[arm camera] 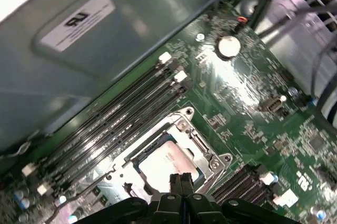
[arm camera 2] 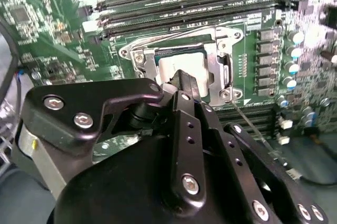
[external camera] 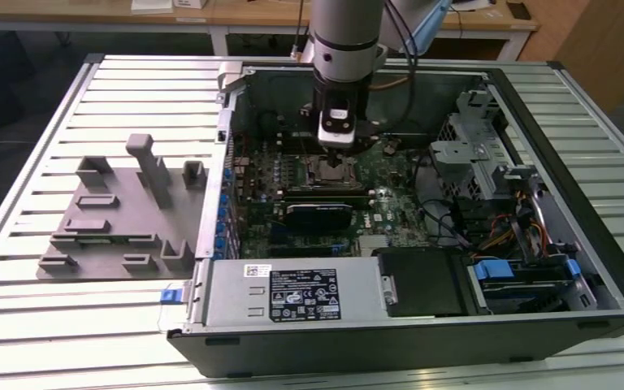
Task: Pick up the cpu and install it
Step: 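Close the cpu cover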
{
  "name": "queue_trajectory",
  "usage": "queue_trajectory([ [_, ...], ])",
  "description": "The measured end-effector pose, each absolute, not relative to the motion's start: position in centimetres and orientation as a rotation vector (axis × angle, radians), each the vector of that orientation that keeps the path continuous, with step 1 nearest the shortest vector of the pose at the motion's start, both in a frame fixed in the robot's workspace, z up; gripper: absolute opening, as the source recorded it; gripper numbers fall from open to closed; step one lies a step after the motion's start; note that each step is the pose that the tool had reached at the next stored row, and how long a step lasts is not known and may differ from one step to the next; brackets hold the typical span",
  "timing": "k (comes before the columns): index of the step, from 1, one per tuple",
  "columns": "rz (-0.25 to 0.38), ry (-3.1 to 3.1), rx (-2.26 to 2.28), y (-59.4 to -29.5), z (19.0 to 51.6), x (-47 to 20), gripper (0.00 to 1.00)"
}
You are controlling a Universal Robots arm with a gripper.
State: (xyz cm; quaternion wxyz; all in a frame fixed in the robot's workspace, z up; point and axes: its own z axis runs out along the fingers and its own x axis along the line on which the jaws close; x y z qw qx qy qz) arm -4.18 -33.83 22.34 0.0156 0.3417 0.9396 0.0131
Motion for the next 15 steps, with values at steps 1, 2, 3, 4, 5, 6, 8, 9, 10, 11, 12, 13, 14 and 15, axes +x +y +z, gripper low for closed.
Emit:
queue_trajectory([
  [1, 0.041, 2.932, 1.038, -33.83, 22.33, -4.18, 0.11],
  [2, 0.042, 2.942, 1.011, -33.83, 22.32, -4.18, 0.11],
  [3, 0.042, 2.951, 0.985, -33.83, 22.32, -4.18, 0.11],
  [4, 0.042, 2.961, 0.956, -33.83, 22.31, -4.18, 0.11],
  [5, 0.043, 2.969, 0.929, -33.83, 22.31, -4.18, 0.11],
  [6, 0.043, 2.978, 0.903, -33.83, 22.30, -4.18, 0.11],
  [8, 0.044, 2.994, 0.849, -33.83, 22.29, -4.18, 0.11],
  [9, 0.044, 3.002, 0.822, -33.83, 22.28, -4.18, 0.11],
  [10, 0.045, 3.009, 0.795, -33.83, 22.28, -4.18, 0.11],
  [11, 0.045, 3.017, 0.766, -33.83, 22.28, -4.18, 0.11],
  [12, 0.046, 3.024, 0.740, -33.83, 22.27, -4.18, 0.11],
  [13, 0.046, 3.031, 0.711, -33.83, 22.26, -4.18, 0.11],
  [14, 0.046, 3.037, 0.685, -33.83, 22.26, -4.18, 0.11],
  [15, 0.047, 3.044, 0.657, -33.83, 22.26, -4.18, 0.11],
])
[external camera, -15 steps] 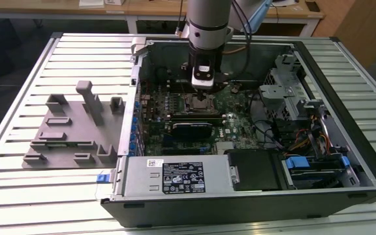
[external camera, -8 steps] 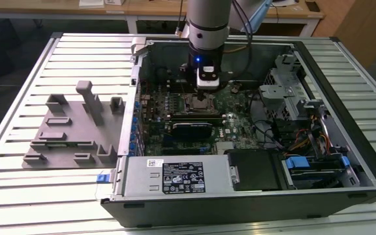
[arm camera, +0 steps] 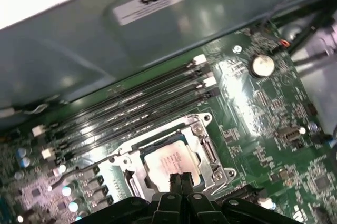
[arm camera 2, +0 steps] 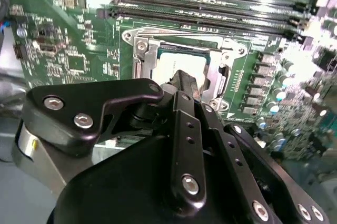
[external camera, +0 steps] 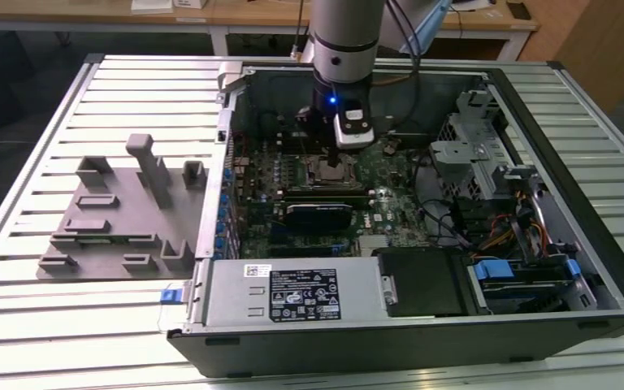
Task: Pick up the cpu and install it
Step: 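Close the cpu cover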
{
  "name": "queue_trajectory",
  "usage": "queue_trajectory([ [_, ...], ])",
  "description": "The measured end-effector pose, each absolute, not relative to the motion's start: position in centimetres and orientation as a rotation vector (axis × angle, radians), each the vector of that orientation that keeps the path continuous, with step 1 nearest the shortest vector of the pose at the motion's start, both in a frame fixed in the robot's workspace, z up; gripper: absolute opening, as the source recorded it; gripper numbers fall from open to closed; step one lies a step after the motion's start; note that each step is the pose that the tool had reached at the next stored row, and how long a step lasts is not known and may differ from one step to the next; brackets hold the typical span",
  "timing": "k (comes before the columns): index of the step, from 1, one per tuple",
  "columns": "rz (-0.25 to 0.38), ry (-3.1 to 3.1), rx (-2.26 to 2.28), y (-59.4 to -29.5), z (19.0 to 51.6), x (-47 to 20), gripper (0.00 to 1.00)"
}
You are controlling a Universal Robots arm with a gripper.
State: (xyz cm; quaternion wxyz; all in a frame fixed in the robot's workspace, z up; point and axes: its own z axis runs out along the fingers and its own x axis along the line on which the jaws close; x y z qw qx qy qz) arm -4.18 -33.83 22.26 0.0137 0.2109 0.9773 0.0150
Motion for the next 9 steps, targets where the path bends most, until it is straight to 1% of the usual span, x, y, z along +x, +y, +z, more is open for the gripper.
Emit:
queue_trajectory([
  [9, 0.050, 3.090, 0.405, -33.83, 22.21, -4.18, 0.11],
])
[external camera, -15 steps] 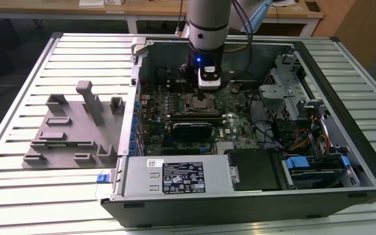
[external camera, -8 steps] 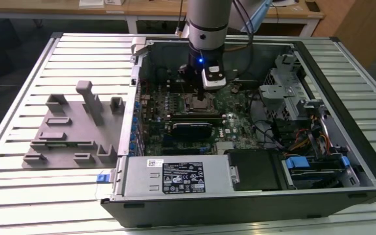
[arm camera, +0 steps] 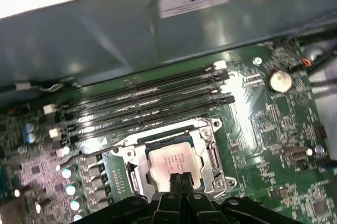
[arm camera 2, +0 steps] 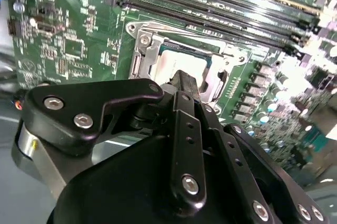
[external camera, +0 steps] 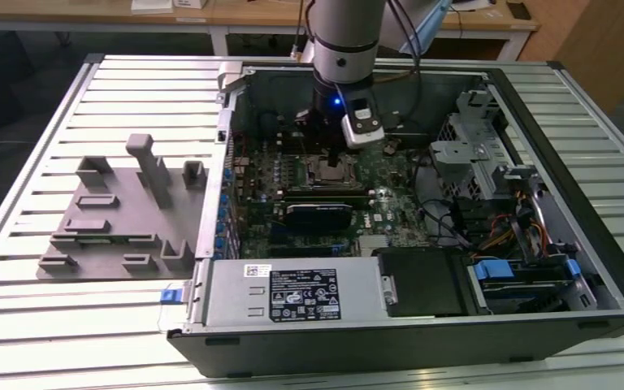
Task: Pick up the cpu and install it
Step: 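Close the cpu cover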
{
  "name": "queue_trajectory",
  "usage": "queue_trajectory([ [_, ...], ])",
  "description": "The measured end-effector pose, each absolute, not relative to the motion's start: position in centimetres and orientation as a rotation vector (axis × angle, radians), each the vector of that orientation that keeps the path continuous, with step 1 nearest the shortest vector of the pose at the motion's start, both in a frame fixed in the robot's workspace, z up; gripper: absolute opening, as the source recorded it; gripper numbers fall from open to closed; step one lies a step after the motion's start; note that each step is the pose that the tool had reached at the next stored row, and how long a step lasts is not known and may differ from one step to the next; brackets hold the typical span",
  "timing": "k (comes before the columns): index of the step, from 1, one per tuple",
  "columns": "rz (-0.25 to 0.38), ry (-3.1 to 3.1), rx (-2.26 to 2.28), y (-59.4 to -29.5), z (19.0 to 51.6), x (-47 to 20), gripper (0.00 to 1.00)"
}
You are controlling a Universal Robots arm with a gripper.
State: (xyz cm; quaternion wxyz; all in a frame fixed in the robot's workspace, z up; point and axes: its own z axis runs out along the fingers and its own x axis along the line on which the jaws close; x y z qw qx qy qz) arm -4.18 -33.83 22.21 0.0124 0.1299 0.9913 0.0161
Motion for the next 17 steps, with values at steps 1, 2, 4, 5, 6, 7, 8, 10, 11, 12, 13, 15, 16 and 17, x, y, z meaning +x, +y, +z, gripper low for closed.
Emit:
queue_trajectory([
  [1, 0.051, 3.094, 0.377, -33.83, 22.21, -4.18, 0.11],
  [2, 0.051, 3.097, 0.349, -33.83, 22.21, -4.18, 0.11],
  [4, 0.052, 3.107, 0.266, -33.83, 22.19, -4.18, 0.11],
  [5, 0.052, 3.109, 0.238, -33.83, 22.19, -4.18, 0.11],
  [6, 0.053, 3.111, 0.210, -33.83, 22.19, -4.18, 0.11],
  [7, 0.053, 3.115, 0.152, -33.83, 22.18, -4.18, 0.11],
  [8, 0.054, 3.117, 0.128, -33.83, 22.17, -4.18, 0.11],
  [10, 0.054, 3.117, 0.121, -33.83, 22.18, -4.18, 0.11],
  [11, 0.054, 3.117, 0.121, -33.83, 22.18, -4.18, 0.11],
  [12, 0.054, 3.117, 0.121, -33.83, 22.17, -4.22, 0.11],
  [13, 0.054, 3.117, 0.121, -33.83, 22.15, -4.32, 0.11],
  [15, 0.053, 3.117, 0.121, -33.83, 22.11, -4.56, 0.11],
  [16, 0.053, 3.117, 0.120, -33.83, 22.07, -4.69, 0.11],
  [17, 0.054, 3.117, 0.118, -33.83, 22.03, -4.81, 0.11],
])
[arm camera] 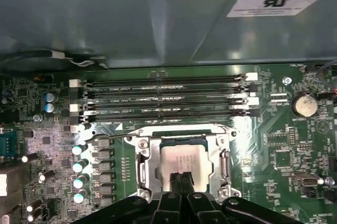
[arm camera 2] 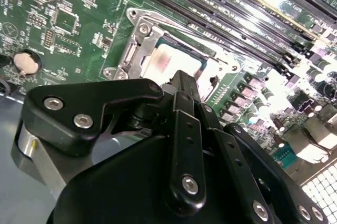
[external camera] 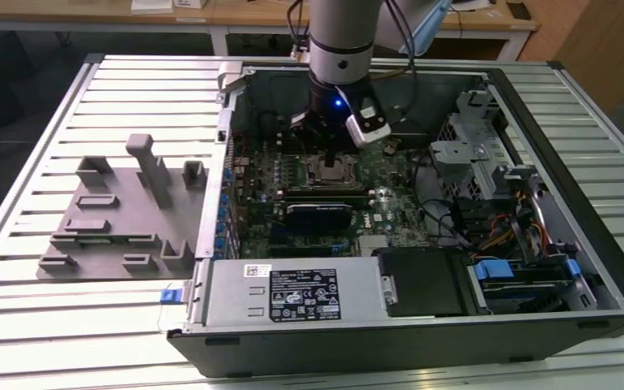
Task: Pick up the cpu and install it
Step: 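Close the cpu cover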
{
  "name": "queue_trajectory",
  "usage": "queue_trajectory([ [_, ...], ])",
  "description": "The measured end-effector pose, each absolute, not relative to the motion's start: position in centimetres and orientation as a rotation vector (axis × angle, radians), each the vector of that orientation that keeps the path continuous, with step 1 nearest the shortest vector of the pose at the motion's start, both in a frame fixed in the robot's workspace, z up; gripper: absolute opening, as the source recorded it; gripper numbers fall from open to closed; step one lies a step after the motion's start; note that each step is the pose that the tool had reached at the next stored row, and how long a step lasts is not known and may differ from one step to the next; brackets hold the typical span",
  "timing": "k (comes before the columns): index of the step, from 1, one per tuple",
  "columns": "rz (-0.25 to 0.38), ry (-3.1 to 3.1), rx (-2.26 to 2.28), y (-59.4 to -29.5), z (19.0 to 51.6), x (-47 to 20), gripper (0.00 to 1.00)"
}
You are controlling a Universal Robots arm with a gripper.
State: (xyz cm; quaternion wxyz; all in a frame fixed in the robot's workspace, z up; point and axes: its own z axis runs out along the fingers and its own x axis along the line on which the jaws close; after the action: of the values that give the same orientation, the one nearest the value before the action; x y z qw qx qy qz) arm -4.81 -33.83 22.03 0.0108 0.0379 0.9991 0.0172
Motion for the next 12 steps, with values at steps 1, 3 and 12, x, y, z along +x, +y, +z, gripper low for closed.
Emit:
queue_trajectory([
  [1, 0.054, 3.117, 0.114, -33.8, 22.0, -4.9, 0.11],
  [3, 0.054, 3.118, 0.102, -33.8, 21.8, -5.0, 0.11],
  [12, 0.055, 3.121, 0.008, -33.8, 21.2, -6.0, 0.11],
])
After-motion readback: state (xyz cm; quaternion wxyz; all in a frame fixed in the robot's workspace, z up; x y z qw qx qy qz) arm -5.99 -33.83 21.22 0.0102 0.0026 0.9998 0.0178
